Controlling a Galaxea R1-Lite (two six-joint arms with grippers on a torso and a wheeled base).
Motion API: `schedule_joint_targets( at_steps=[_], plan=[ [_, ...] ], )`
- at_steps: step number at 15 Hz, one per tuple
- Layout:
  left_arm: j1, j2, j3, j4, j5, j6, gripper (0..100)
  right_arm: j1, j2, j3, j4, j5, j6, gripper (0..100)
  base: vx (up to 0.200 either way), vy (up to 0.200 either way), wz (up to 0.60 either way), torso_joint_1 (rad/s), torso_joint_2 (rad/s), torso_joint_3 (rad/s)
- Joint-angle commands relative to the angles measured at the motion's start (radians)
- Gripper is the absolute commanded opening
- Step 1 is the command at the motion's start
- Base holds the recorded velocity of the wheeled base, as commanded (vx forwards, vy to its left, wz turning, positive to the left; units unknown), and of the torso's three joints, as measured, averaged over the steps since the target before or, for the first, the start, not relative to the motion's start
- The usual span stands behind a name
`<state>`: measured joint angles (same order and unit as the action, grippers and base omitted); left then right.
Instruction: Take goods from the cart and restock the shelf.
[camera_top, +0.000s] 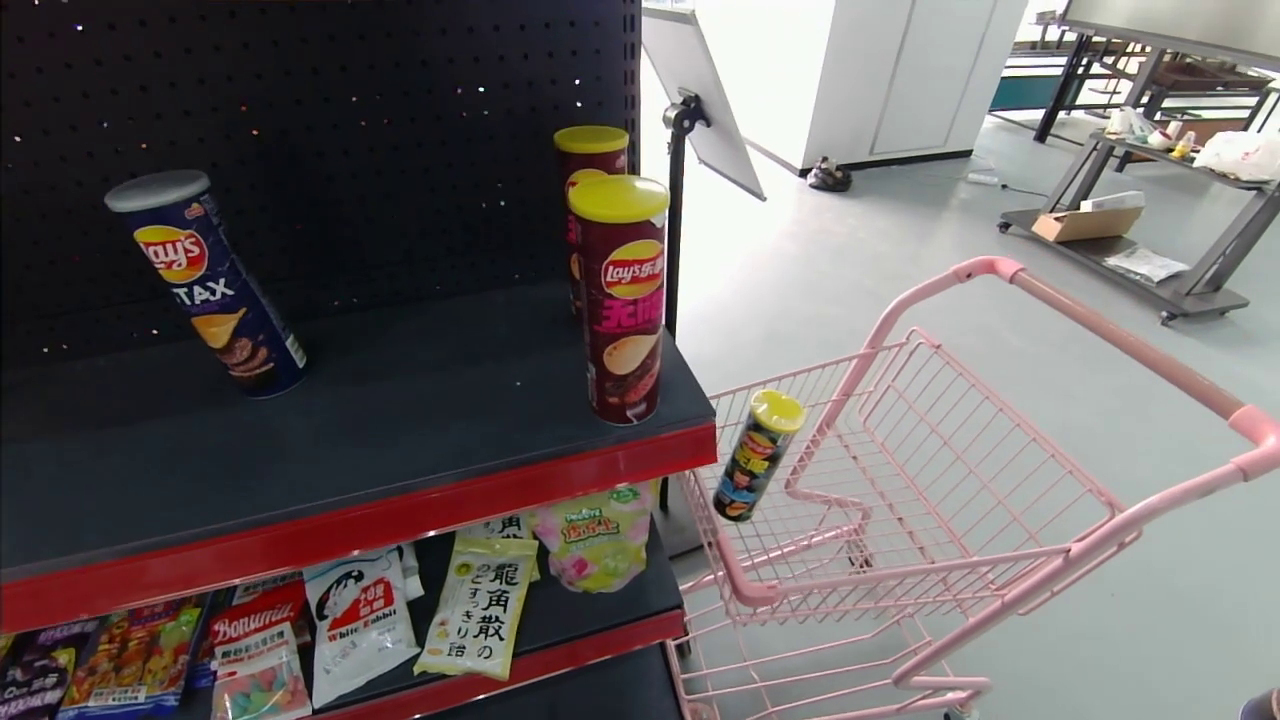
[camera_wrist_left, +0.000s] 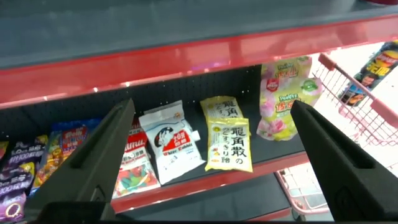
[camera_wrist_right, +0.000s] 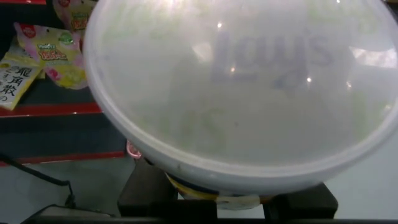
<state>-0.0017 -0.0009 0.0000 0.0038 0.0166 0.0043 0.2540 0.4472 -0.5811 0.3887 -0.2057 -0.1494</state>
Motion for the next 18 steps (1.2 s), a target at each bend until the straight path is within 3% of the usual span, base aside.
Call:
schedule_joint_targets(
  at_steps=[1,4,11,16,18],
  plan=[
    [0.000,0.001,0.000,0.001,0.000,0.000,100,0.001,0.005,0.003,0.001,0.000,-0.001,0,0.000,0.000,0.00,0.168,-0.44,-0.266],
    [0.000,0.001,0.000,0.001,0.000,0.000,100,0.001,-0.002,0.012,-0.001,-0.001,-0.015,0,0.000,0.000,0.00,0.106,-0.28,-0.167],
    [0.000,0.001,0.000,0.001,0.000,0.000,100,-0.001,-0.016,0.029,-0.001,-0.006,-0.033,0,0.000,0.000,0.60,0.008,-0.01,-0.006],
    [0.000,0.001,0.000,0.001,0.000,0.000,100,-0.002,-0.114,0.093,-0.002,-0.004,-0.042,0,0.000,0.000,0.00,0.000,0.00,0.000],
    [0.000,0.001,0.000,0.001,0.000,0.002,100,0.002,-0.162,0.104,-0.002,0.005,-0.038,0,0.000,0.200,0.00,0.000,0.00,0.005]
  ],
)
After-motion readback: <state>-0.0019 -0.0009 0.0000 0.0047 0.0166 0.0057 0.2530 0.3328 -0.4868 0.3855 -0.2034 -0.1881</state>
